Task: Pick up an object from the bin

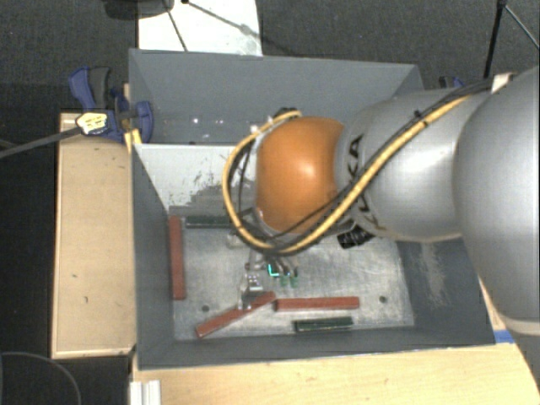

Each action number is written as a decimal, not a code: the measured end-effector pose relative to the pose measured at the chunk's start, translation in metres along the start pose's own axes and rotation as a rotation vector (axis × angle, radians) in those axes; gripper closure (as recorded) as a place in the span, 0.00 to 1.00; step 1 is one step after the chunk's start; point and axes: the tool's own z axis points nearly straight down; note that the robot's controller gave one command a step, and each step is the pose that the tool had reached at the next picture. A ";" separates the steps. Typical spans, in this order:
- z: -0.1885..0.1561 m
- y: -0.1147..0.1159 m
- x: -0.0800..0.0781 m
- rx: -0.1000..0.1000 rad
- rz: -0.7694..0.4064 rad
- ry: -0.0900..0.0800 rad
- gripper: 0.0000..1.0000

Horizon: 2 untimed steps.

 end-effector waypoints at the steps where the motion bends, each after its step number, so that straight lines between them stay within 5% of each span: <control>1: -0.004 -0.001 -0.002 -0.001 0.005 -0.007 0.00; 2: 0.079 -0.068 0.016 -0.002 -0.089 -0.015 1.00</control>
Offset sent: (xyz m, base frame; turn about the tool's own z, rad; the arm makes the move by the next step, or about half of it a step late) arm -0.0193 -0.0692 -0.0835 -0.0937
